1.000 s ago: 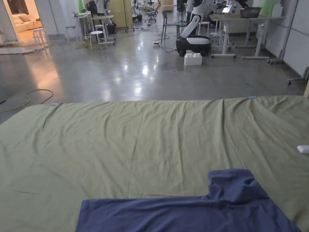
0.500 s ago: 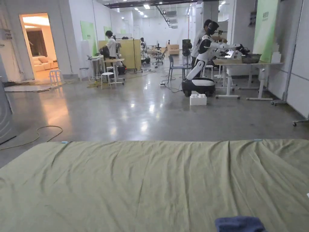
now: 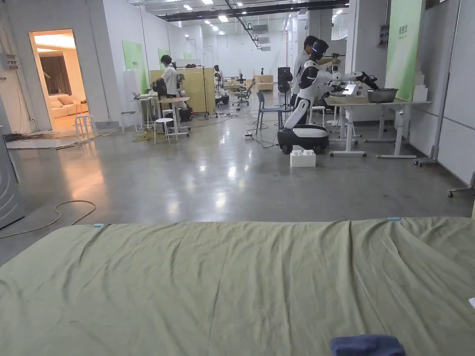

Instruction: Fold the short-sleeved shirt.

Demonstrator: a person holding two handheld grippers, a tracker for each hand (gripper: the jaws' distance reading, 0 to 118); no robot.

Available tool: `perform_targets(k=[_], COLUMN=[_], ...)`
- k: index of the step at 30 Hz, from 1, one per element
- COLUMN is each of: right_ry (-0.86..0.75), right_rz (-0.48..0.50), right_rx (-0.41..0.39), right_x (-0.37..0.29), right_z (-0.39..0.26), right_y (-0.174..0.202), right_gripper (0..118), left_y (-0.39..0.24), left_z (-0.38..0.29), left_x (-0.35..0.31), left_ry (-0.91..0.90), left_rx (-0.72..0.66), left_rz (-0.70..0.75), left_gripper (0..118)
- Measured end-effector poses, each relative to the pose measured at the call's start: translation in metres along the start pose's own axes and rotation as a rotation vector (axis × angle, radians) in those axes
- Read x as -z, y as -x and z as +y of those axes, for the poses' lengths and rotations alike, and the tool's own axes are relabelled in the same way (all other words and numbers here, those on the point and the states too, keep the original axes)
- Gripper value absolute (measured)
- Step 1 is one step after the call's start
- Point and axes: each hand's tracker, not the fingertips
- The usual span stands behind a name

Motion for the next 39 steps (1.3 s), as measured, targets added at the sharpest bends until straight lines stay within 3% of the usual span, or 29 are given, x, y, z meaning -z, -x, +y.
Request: perform_targets(k=[8, 12, 13, 15, 16, 18, 19, 20, 28, 31, 32, 33, 34, 37, 39], right_ry=[-0.003, 0.042, 0.061, 0.098, 0.108, 0.174, 0.197, 0.216, 0.295, 0.327, 0.329, 0.330, 0.329, 0.353, 0.391], right_rz=[0.001, 0.015, 0.024, 0.041, 0.035, 0.010, -0.003, -0.016, -0.079, -0.101, -0.105, -0.107, -0.105, -0.088, -0.093], right_rx=[0.024, 0.042, 0.052, 0.072, 0.080, 0.108, 0.116, 0.121, 0.153, 0.158, 0.153, 0.151, 0.156, 0.157, 0.090], right_x=[0.010, 0.021, 0.024, 0.030, 0.032, 0.038, 0.040, 0.042, 0.037, 0.043, 0.044, 0.046, 0.047, 0.072, 0.103], right_z=[-0.004, -0.018, -0.023, -0.032, -0.037, -0.047, -0.052, -0.056, -0.074, -0.079, -0.079, -0.079, -0.083, -0.081, -0.074], right_y=[-0.006, -0.010, -0.011, -0.012, -0.013, -0.017, -0.020, -0.022, -0.038, -0.042, -0.041, -0.041, -0.046, -0.056, -0.070], right_gripper=[0, 0, 0, 0, 0, 0, 0, 0, 0, 0, 0, 0, 0, 1, 3], left_y=[0.032, 0.065, 0.073, 0.087, 0.094, 0.107, 0.111, 0.114, 0.128, 0.121, 0.118, 0.113, 0.108, 0.094, 0.090], left_z=[-0.021, -0.055, -0.068, -0.093, -0.106, -0.134, -0.149, -0.165, -0.246, -0.260, -0.255, -0.250, -0.246, -0.250, -0.257], left_x=[0.036, 0.103, 0.124, 0.169, 0.192, 0.244, 0.267, 0.289, 0.363, 0.374, 0.373, 0.376, 0.377, 0.386, 0.392], left_ry=[0.131, 0.413, 0.465, 0.484, 0.521, 0.637, 0.683, 0.735, 0.874, 0.960, 0.954, 0.959, 0.965, 1.016, 1.033], left_rx=[-0.188, -0.321, -0.348, -0.335, -0.318, -0.288, -0.290, -0.278, -0.319, -0.287, -0.271, -0.251, -0.186, -0.080, -0.080], left_rz=[0.002, 0.041, -0.021, 0.010, 0.016, 0.044, 0.029, 0.026, 0.155, 0.159, 0.164, 0.159, 0.133, 0.107, 0.121], left_gripper=[2, 2, 2, 4, 15, 51, 61, 62, 61, 47, 38, 16, 10, 9, 9])
